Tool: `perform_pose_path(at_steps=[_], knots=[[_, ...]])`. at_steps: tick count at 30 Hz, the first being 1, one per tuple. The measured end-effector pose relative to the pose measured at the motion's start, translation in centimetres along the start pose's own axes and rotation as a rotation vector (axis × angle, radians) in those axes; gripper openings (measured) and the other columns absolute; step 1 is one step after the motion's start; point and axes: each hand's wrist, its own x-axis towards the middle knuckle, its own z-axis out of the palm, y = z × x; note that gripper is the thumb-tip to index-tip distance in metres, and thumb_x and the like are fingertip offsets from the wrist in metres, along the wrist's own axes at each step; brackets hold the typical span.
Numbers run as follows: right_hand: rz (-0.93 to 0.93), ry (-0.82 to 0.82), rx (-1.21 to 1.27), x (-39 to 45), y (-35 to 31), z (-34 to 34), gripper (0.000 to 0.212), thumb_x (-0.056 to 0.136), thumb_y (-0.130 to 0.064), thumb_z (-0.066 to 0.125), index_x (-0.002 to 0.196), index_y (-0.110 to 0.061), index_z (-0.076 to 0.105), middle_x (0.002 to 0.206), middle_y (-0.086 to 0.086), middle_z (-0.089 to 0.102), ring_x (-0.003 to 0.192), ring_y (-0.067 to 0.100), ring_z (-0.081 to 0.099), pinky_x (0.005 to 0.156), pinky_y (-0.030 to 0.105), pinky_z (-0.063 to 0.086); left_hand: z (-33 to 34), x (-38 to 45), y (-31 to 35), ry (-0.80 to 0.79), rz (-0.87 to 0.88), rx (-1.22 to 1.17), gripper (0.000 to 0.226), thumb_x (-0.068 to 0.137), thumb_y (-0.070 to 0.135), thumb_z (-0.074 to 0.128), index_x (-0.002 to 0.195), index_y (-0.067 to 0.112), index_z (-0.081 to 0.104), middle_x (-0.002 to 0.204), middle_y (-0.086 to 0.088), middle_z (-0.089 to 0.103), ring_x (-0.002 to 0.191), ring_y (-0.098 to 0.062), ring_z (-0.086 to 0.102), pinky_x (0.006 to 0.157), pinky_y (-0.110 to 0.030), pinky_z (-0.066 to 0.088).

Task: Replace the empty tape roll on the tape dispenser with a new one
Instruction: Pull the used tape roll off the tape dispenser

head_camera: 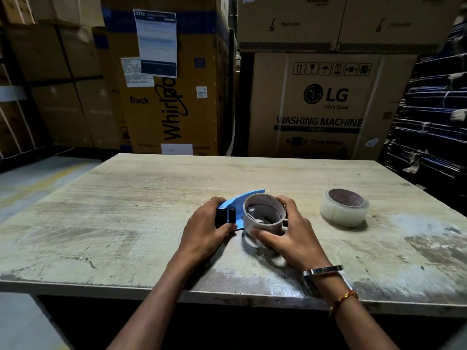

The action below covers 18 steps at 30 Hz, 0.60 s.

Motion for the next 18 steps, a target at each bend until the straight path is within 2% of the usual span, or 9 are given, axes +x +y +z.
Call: perform_pose_path(at_steps=[4,5,7,9,12,18], knots=[[-0.022,0.013,0.039,0.1,-0.1,-0.1,0.082,0.067,-0.036,0.091,0.134,-0.031,0.044,0.119,-0.007,0.069,0.108,0.010,0.068,0.094,0.037,0.058,0.1,0.0,-0.1,0.009,0.010,0.021,0.049,0.078,0.029,0.076,0.122,0.023,0.054,0.113,0.001,0.068,0.100,-0.022,0.063,0.082,-0.044,0.053],[-0.024,0.022,0.047,0.1,-0.1,-0.1,0.082,0.068,-0.036,0.091,0.135,-0.030,0.044,0.119,-0.008,0.069,0.108,0.010,0.068,0.092,0.032,0.059,0.1,0.0,-0.1,0.010,0.011,0.023,0.049,0.078,0.029,0.076,0.122,0.022,0.054,0.113,0.001,0.068,0.100,-0.022,0.062,0.082,-0.044,0.053],[-0.015,0.044,0.076,0.0,-0.1,-0.1,0.085,0.067,-0.041,0.091,0.136,-0.029,0.044,0.116,-0.012,0.068,0.106,0.005,0.068,0.086,0.015,0.056,0.1,0.1,-0.2,0.011,0.011,0.020,0.049,0.078,0.029,0.076,0.121,0.022,0.054,0.113,0.000,0.068,0.100,-0.023,0.062,0.082,-0.043,0.053],[0.009,0.091,0.164,0.0,-0.3,-0.3,0.087,0.065,-0.050,0.087,0.137,-0.028,0.044,0.115,-0.019,0.065,0.105,-0.007,0.064,0.081,0.004,0.050,0.2,0.1,-0.2,0.020,0.007,0.016,0.048,0.078,0.029,0.076,0.121,0.022,0.055,0.113,0.000,0.068,0.100,-0.024,0.062,0.083,-0.043,0.053],[0.033,0.180,0.278,-0.1,-0.4,-0.7,0.088,0.067,-0.057,0.085,0.138,-0.024,0.046,0.117,-0.021,0.063,0.100,-0.020,0.059,0.077,0.001,0.047,0.2,0.2,-0.4,0.060,-0.021,0.029,0.049,0.077,0.030,0.076,0.120,0.022,0.055,0.112,0.000,0.068,0.099,-0.024,0.062,0.082,-0.040,0.052],[0.038,0.219,0.293,-0.1,-0.3,-0.7,0.088,0.065,-0.071,0.073,0.136,-0.025,0.049,0.118,-0.017,0.066,0.099,-0.018,0.061,0.076,0.005,0.050,0.3,0.4,-1.0,0.111,-0.096,0.058,0.052,0.076,0.034,0.077,0.121,0.023,0.052,0.113,-0.001,0.068,0.099,-0.026,0.062,0.079,-0.040,0.051]])
